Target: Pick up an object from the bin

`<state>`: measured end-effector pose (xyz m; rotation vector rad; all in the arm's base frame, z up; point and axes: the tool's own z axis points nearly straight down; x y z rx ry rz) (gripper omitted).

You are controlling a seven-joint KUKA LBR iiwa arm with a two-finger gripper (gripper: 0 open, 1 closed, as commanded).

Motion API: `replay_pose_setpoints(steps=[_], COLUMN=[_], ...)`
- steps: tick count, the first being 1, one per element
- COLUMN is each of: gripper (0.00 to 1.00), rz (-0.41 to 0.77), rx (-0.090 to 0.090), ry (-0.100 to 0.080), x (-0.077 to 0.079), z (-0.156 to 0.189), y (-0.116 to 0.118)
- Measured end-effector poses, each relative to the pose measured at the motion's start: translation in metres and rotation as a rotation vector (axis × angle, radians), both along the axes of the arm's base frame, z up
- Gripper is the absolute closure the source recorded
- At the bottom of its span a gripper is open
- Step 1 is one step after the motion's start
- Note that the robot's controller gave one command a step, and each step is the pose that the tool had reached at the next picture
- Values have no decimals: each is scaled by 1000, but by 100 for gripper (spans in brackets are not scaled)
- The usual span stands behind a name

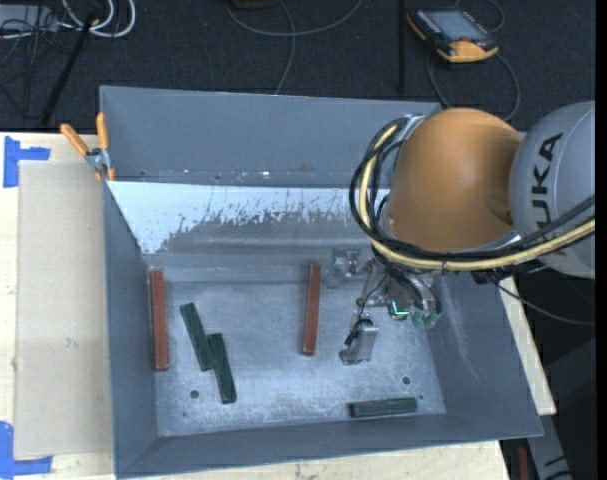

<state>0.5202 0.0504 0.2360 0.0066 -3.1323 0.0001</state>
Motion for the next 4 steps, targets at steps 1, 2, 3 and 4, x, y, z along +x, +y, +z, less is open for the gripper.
replay_pose_setpoints(steps=[1,2,3,4], gripper=[0,0,100,100], rz=[140,512,507,852], rx=[0,4,4,2], ry=[-8,-4,-8,-17], x=[69,65,66,76], z=[-63,-160,-159,-9], y=[-33,-1,-2,-18])
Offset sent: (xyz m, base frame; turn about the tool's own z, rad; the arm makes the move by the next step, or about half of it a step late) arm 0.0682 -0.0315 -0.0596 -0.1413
